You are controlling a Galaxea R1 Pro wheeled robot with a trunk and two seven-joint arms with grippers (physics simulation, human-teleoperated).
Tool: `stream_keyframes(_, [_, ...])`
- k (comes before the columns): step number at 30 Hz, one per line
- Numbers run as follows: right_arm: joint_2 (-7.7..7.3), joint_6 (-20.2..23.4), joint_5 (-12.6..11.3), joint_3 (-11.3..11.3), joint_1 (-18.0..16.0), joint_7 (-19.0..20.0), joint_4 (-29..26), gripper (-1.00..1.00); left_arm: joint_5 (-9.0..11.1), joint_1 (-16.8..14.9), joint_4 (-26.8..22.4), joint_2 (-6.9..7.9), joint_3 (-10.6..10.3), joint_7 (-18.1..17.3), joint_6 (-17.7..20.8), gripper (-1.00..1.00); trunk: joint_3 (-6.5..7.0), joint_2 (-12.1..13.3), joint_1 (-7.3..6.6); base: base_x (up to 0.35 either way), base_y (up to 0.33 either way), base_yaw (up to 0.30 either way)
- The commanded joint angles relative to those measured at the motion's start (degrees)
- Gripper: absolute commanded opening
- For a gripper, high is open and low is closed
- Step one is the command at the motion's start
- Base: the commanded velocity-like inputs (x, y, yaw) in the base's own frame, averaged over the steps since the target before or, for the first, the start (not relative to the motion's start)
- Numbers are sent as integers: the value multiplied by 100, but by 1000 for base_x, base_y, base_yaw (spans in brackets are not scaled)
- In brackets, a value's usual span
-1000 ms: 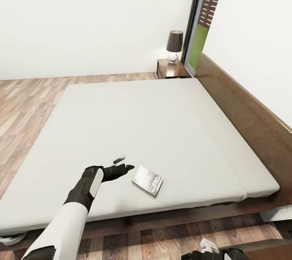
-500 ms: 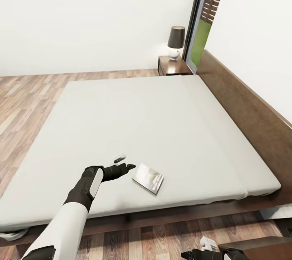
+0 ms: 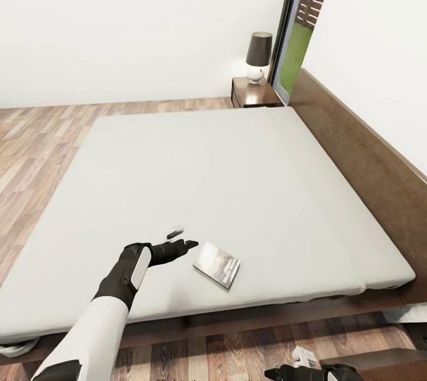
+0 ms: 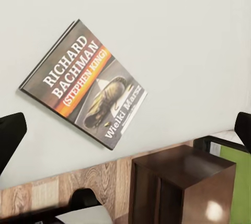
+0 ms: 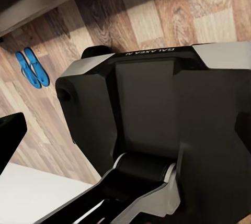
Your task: In the bedroom, move the book from the bed onto either nightstand, and place the two sandals side by side next to the bed.
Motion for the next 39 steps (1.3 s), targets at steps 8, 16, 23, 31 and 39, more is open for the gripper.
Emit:
stream_keyframes(8, [-6, 36, -60, 42, -2, -5, -8, 100, 16, -4, -5, -8, 33, -11, 45, 100, -32, -9, 2, 1, 0, 0])
stream_keyframes(16, [-4, 36, -60, 42, -2, -12, -8, 100, 16, -4, -6, -8, 32, -11, 45, 100, -41, -9, 2, 0, 0, 0])
stream_keyframes(23, [-3, 36, -60, 42, -2, -13, -8, 100, 16, -4, -4, -15, 32, -12, 45, 100, -92, -9, 2, 0, 0, 0])
stream_keyframes(31, [-3, 34, -60, 42, -2, -13, -8, 100, 16, -4, -4, -16, 32, -11, 45, 100, -162, -9, 2, 0, 0, 0])
stream_keyframes(39, [-3, 33, -60, 42, -2, -12, -8, 100, 16, -4, -4, -16, 32, -11, 45, 100, -233, -9, 2, 0, 0, 0])
